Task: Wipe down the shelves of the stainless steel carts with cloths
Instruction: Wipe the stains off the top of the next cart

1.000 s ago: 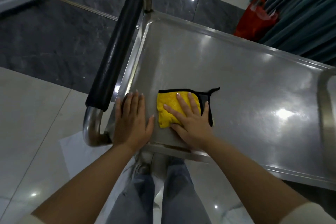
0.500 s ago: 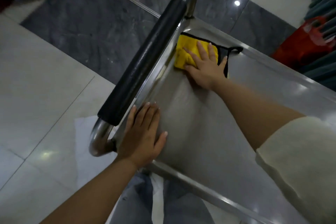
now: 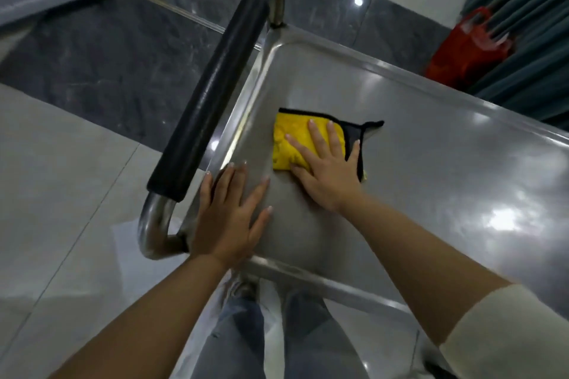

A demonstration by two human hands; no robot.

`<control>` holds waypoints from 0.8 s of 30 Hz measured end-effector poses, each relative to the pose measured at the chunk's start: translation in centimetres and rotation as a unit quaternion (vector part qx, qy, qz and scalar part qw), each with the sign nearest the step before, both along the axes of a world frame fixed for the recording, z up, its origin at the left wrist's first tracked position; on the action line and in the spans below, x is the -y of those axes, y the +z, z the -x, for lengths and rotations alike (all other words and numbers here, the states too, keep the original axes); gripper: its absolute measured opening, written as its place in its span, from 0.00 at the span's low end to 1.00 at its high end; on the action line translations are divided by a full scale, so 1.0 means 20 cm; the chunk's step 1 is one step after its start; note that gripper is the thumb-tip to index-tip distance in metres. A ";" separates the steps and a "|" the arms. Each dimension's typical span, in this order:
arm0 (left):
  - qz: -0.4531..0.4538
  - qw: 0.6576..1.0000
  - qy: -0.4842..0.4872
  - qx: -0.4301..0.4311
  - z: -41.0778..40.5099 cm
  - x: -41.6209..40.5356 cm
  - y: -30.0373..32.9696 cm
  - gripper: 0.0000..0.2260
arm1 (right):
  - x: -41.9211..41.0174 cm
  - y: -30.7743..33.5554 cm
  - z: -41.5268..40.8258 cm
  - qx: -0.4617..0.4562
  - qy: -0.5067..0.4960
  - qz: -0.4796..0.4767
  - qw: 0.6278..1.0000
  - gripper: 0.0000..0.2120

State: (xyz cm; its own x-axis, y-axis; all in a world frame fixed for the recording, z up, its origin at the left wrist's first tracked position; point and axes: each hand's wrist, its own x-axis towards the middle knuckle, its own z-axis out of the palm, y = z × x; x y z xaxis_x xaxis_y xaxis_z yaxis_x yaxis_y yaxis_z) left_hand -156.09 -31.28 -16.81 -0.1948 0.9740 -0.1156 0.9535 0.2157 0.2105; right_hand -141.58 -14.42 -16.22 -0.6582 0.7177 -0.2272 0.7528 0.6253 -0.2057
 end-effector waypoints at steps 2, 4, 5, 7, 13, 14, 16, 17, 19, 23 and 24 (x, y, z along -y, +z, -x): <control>0.008 0.997 -0.061 -0.036 -0.01 0.00 0.00 0.25 | 0.18 0.01 -0.15 0.006 -0.010 -0.009 1.000 0.26; 0.012 0.995 -0.082 -0.055 -0.01 0.00 -0.01 0.26 | 0.36 0.02 -0.32 0.009 -0.020 -0.009 1.000 0.25; 0.012 0.995 -0.084 -0.057 -0.01 0.00 -0.02 0.26 | 0.44 0.02 -0.42 0.014 -0.027 -0.006 1.000 0.25; 0.026 0.992 -0.101 -0.064 -0.01 0.00 -0.02 0.27 | 0.56 0.04 -0.63 0.022 -0.044 0.008 0.999 0.25; 0.051 0.988 -0.137 -0.038 -0.03 -0.01 -0.03 0.33 | 0.64 0.12 -1.28 0.036 -0.232 0.087 0.968 0.25; 0.051 0.990 -0.126 -0.041 -0.05 -0.01 -0.03 0.31 | 0.64 0.13 -1.36 0.034 -0.285 0.103 0.953 0.26; 0.036 0.991 -0.115 -0.058 -0.10 0.00 -0.02 0.28 | 0.65 0.14 -1.44 0.010 -0.373 0.119 0.920 0.26; 0.034 0.991 -0.109 -0.063 -0.13 -0.01 -0.01 0.27 | 0.65 0.14 -1.43 0.003 -0.403 0.112 0.908 0.26; 0.066 0.992 -0.087 -0.064 -0.22 -0.02 0.01 0.31 | 0.64 0.11 -1.34 0.015 -0.449 0.081 0.890 0.27; 0.094 0.988 -0.105 -0.067 -0.52 -0.07 0.05 0.36 | 0.66 0.07 -1.16 0.026 -0.480 0.047 0.876 0.27; 0.093 0.987 -0.117 -0.055 -0.62 -0.08 0.06 0.36 | 0.66 0.06 -1.17 0.029 -0.464 0.045 0.884 0.27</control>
State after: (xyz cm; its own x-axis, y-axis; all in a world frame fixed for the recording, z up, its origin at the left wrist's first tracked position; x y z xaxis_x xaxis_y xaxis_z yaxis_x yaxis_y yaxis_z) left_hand -143.71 -29.63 -15.69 0.0126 0.9579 -0.2868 0.9967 0.0109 0.0801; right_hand -118.17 -27.65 -14.96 0.2195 0.9198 -0.3254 0.9441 -0.2843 -0.1669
